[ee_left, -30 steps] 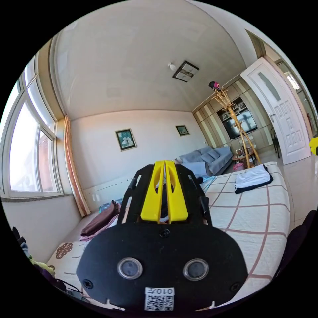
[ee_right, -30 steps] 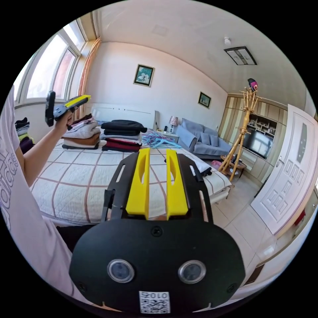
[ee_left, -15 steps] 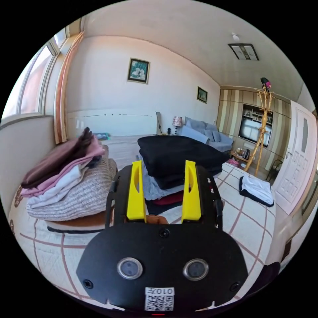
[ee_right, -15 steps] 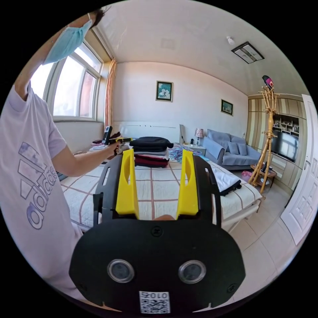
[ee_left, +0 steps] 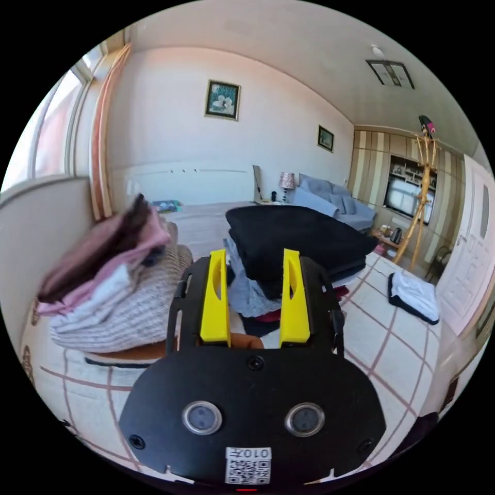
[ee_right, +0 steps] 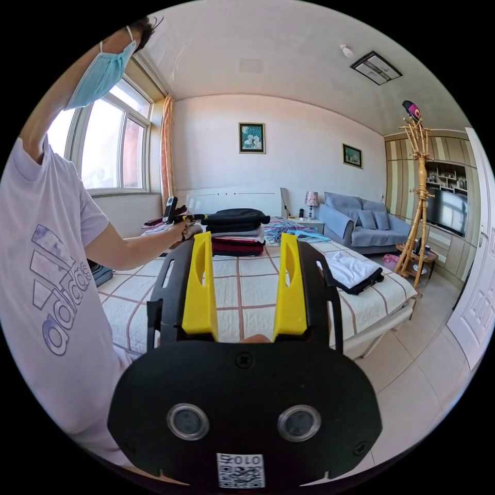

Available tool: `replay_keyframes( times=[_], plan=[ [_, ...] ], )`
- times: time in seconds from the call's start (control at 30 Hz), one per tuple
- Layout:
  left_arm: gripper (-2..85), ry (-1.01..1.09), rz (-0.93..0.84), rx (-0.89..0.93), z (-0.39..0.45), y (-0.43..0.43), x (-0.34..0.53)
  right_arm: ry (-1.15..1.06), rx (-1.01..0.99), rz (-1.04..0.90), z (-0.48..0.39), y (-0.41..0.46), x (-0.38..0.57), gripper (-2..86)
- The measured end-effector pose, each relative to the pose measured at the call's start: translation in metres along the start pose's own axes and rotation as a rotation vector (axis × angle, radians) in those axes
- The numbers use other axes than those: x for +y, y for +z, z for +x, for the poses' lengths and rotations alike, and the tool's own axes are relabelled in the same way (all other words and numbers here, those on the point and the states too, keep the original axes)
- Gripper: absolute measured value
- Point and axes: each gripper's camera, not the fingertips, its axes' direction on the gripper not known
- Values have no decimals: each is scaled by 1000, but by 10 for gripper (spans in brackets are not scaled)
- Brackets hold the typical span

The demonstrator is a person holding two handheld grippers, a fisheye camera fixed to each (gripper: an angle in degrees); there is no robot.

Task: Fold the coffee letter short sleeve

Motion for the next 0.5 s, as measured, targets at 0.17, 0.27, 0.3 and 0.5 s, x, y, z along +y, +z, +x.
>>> replay_keyframes(
  times=[0.17, 0.27, 0.3, 0.5],
  plan=[
    [146, 225, 52, -516, -16, -46, -35, -62, 2, -38, 6, 16, 0, 177],
    [141, 206, -124, -479, -64, -31, -57, -83, -17, -43, 7, 27, 1, 176],
    [140, 193, -160, -458, -74, -26, -59, -81, -28, -42, 8, 31, 2, 176],
    [88, 20, -222, -360, -134, -2, -63, -104, -45, -48, 5, 41, -4, 173]
  ],
)
